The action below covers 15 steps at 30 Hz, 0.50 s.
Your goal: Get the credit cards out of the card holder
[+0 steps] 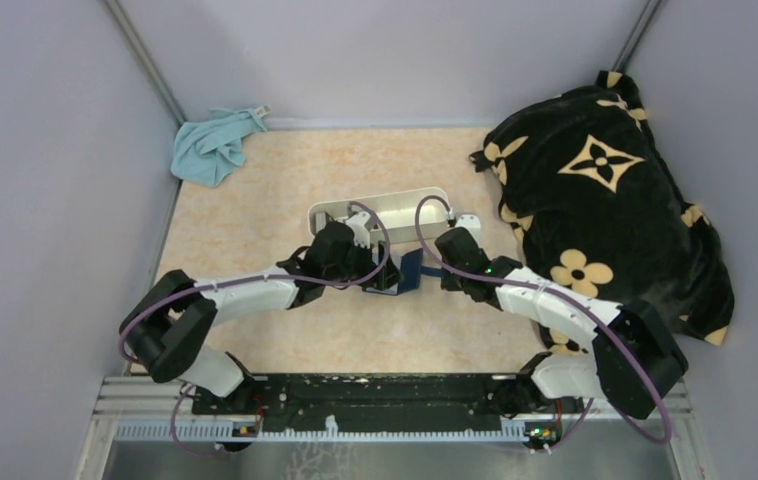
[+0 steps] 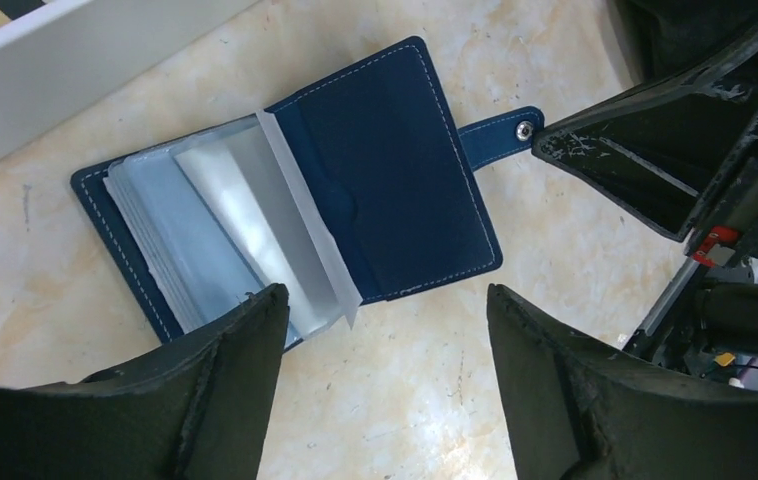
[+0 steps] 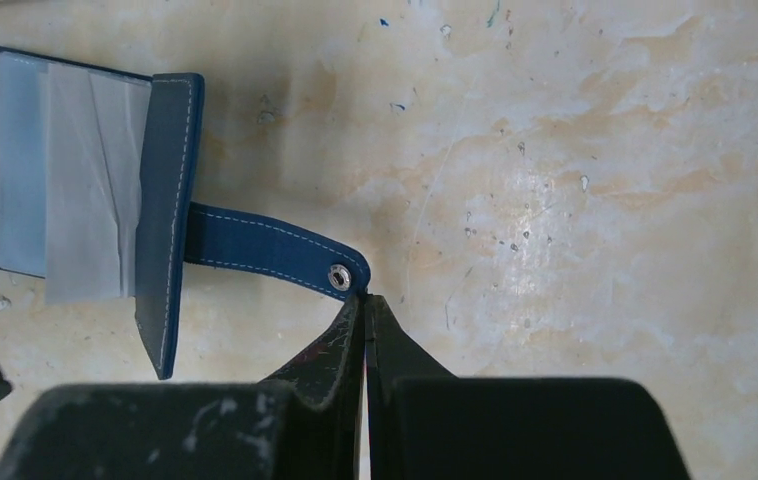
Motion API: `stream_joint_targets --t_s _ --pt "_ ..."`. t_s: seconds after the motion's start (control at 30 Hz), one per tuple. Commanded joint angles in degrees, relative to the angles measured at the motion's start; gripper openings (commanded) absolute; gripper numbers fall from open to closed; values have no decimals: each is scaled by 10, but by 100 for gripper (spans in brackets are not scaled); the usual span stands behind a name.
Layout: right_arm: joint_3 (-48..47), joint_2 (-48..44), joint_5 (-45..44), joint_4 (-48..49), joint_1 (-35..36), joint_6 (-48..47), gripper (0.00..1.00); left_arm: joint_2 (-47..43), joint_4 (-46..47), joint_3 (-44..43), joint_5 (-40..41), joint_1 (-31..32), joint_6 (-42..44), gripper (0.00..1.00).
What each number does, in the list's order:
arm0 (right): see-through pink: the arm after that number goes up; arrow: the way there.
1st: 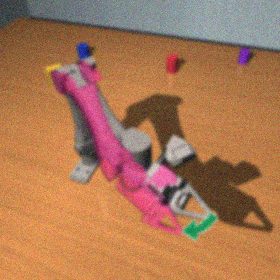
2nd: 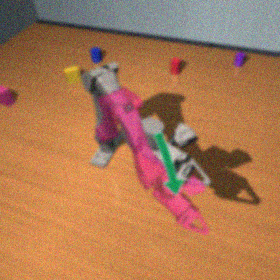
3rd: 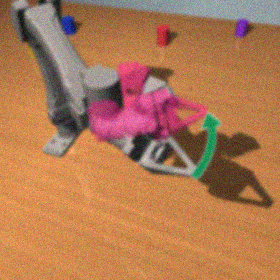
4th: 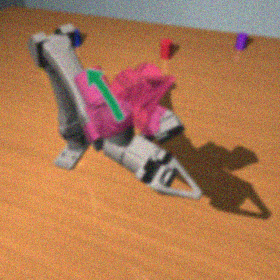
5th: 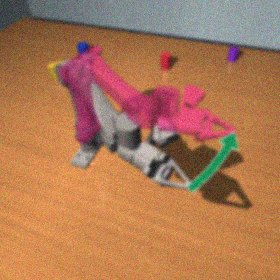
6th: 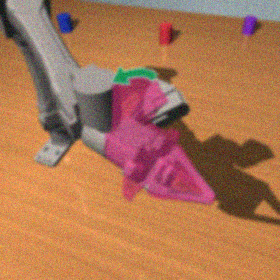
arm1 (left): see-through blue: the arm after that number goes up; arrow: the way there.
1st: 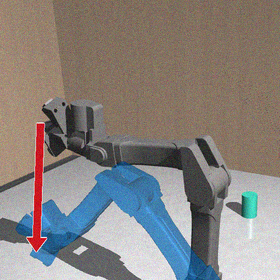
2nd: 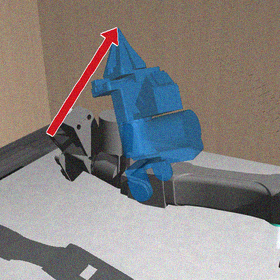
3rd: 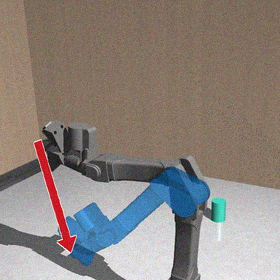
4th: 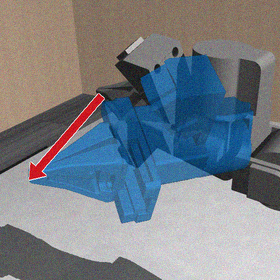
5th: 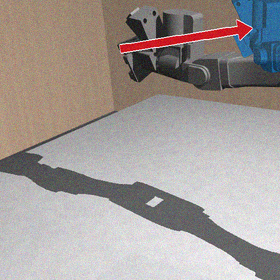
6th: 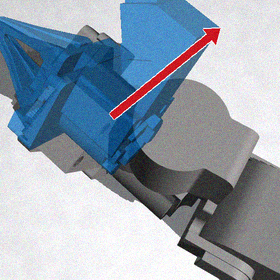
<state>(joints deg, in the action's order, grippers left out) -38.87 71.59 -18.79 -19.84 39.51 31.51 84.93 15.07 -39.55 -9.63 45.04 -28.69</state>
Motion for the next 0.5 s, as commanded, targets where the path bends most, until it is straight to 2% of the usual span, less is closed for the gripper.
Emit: stream_joint_targets --t_s 0.0,0.07,0.13,0.2,0.23,0.33,0.47 --pt "-4 -24 4 28 -5 -6 0 30 17 -28 4 8 -5 75" --pt "-4 -32 3 26 -5 -4 4 44 18 -36 2 11 -4 67" --pt "1 -41 2 28 -5 -3 5 58 18 -47 -2 14 -3 47" --pt "5 -47 2 26 -4 -3 6 76 18 -59 -25 15 1 37" --pt "7 -49 3 26 -5 -2 9 86 16 -64 -30 16 2 34" --pt "13 -59 28 32 -5 -10 28 107 13 -76 -36 20 3 25" --pt "15 -94 51 40 -5 -13 32 123 11 -85 -35 25 4 21"
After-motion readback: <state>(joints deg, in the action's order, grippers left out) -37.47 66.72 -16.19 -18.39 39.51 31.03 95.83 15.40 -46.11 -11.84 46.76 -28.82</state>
